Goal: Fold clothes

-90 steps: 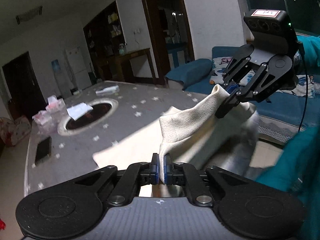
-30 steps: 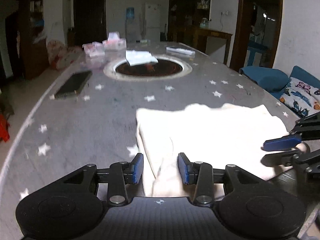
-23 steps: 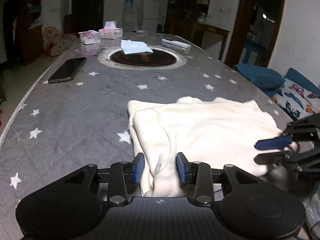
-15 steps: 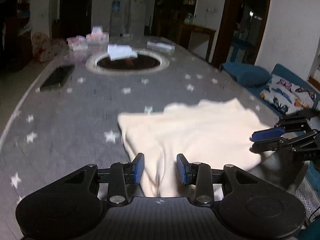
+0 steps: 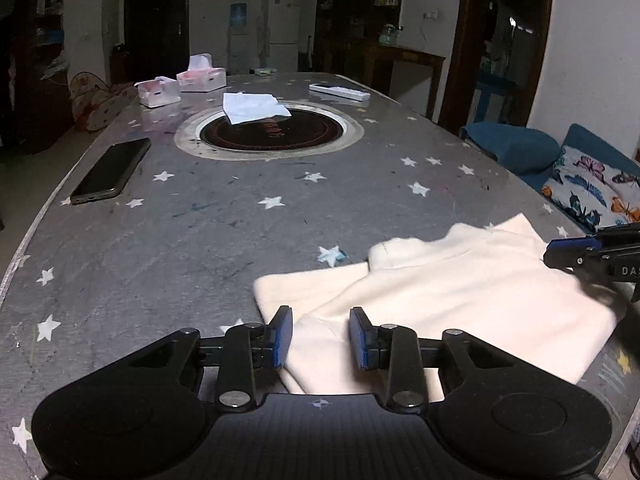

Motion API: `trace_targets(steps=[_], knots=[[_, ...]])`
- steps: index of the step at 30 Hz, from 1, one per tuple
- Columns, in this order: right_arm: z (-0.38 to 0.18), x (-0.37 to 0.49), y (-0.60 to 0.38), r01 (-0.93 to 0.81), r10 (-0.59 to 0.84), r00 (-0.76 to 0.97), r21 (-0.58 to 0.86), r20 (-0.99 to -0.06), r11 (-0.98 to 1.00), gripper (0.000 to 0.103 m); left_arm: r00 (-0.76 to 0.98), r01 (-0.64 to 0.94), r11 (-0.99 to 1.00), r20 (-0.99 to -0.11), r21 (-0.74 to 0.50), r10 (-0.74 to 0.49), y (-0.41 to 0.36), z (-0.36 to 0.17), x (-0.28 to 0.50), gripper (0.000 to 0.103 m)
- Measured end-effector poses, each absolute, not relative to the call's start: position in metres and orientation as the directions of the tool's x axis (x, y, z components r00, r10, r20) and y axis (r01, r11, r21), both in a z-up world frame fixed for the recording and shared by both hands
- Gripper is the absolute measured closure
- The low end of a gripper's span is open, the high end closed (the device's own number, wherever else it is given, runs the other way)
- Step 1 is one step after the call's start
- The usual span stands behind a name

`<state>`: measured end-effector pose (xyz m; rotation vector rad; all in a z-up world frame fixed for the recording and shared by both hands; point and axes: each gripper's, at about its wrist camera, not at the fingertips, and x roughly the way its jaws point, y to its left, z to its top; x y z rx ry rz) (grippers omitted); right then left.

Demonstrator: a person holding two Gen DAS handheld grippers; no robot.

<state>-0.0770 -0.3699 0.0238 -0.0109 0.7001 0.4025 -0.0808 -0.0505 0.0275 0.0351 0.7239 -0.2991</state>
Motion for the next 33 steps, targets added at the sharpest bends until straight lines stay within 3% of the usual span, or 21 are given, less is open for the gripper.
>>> trace_targets(steps=[6,14,21,24,26,33], knots=[[0.033,-0.069,-0.344,-0.425,0.41,0.679,0.129,-0.61,0.896,0.083,0.713,0.334,0.939,-0.629,-0.082,-0.309,-0.059,0.037,-0.081,0.07],[0.025,-0.051,-0.323,-0.425,0.364,0.677,0.065,-0.639,0.903,0.084,0.692,0.328,0.942,-0.662,-0.067,-0.288,-0.068,0.022,-0.057,0.068],[0.033,-0.085,-0.31,-0.506,0.413,0.669,0.028,-0.618,0.862,0.083,0.719,0.363,0.929,-0.613,-0.072,-0.328,-0.073,0.041,-0.087,0.068],[0.031,-0.103,-0.303,-0.544,0.432,0.661,0.005,-0.614,0.839,0.078,0.715,0.405,0.912,-0.597,-0.073,-0.365,-0.081,0.047,-0.11,0.067],[0.031,-0.115,-0.298,-0.568,0.444,0.654,-0.01,-0.612,0.823,0.07,0.713,0.427,0.901,-0.586,-0.073,-0.386,-0.087,0.047,-0.124,0.067],[0.03,-0.145,-0.288,-0.606,0.462,0.658,-0.053,-0.594,0.794,0.068,0.694,0.427,0.902,-0.619,-0.058,-0.368,-0.101,0.028,-0.144,0.067]])
